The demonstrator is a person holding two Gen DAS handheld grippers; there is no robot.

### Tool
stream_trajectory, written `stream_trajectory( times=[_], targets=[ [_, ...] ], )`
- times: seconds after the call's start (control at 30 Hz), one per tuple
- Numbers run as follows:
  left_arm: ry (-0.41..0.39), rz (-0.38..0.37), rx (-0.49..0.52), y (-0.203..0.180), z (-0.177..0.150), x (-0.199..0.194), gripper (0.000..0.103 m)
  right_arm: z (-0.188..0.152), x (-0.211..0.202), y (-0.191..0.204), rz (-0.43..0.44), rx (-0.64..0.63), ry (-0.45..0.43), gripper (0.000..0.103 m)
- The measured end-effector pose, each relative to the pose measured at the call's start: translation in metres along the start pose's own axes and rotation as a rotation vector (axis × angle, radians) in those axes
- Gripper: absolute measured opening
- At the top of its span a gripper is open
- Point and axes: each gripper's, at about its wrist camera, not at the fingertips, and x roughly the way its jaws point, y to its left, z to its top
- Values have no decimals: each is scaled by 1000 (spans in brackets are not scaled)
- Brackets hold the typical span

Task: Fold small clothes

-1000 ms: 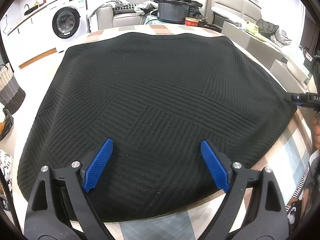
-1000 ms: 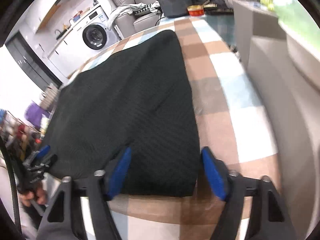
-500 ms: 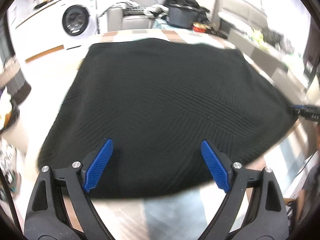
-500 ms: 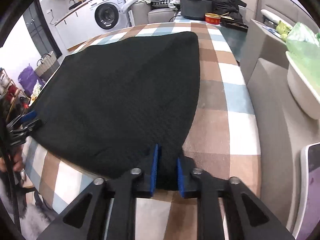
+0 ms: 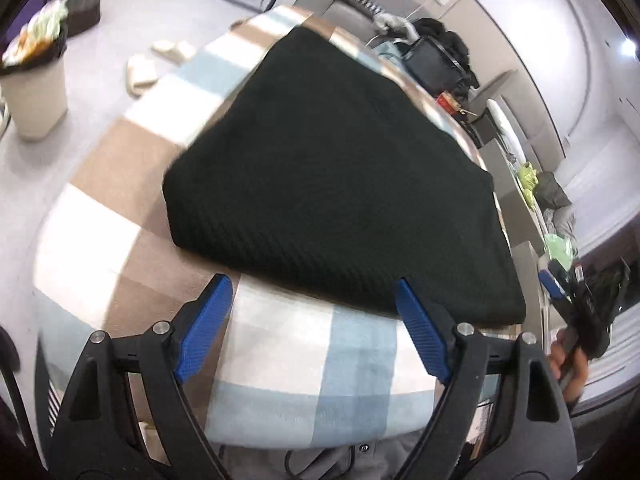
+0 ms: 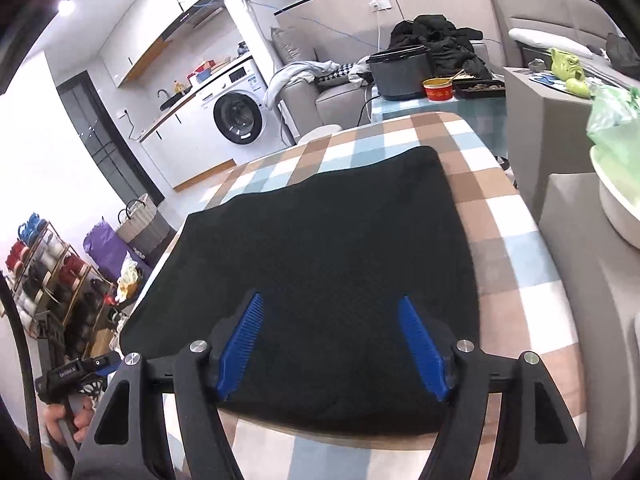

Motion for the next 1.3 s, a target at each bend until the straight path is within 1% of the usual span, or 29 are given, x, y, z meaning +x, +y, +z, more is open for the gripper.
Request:
stream_trajectory(
  times=[0.03,0.07,0.17,0.23,0.3,0.33,0.37,0.4,0.43,0.47,0.57,0.63,0.7,0.83,0.93,1.0,1.1,1.2,1.27,1.3],
  targets=[
    [-24,-9,-8,1,1,3,80,-2,1,3,5,-9,5,72],
    [-65,-10,-14,2,3,4,80,-4,2,7,10,-13,9,72],
    [-126,-19,-66,5,3,12,79,-6,6,11,22,-14,8,72],
    [-171,-12,-119,5,7,17,79,-7,10,10,22,-16,14,72],
    [-214,13,-159,7,13,22,75,-8,13,12,22,-19,20,72],
    [-235,39,-176,7,14,25,67,-10,15,12,23,-19,23,72],
    [-249,58,-187,8,15,27,56,-11,17,13,22,-19,26,72],
    [-263,83,-203,9,16,31,47,-11,20,13,20,-20,32,72],
    [-272,101,-218,12,16,34,27,-12,21,13,20,-20,36,72],
    [-278,109,-228,14,18,36,13,-13,22,14,19,-21,40,72],
    [-311,91,-222,17,22,38,10,-15,27,16,12,-34,52,72],
    [-337,97,-175,7,26,34,9,-16,29,16,4,-37,59,72],
    [-383,106,-105,-9,27,25,8,-17,31,15,0,-36,64,72],
    [-444,87,31,-48,30,6,8,-18,27,15,-13,-35,61,72],
    [-468,48,155,-92,41,2,8,-17,24,13,-11,-31,52,72],
    [-471,9,244,-128,45,3,7,-16,20,8,-23,-26,43,72],
    [-448,-63,385,-188,41,12,7,-13,14,0,-31,-5,29,72],
    [-388,-146,540,-252,22,36,7,-10,5,-12,-50,19,7,72],
    [-332,-197,627,-287,0,53,7,-9,-2,-21,-62,43,-8,72],
    [-270,-231,681,-304,-13,67,7,-8,-5,-25,-68,57,-14,72]
  ],
)
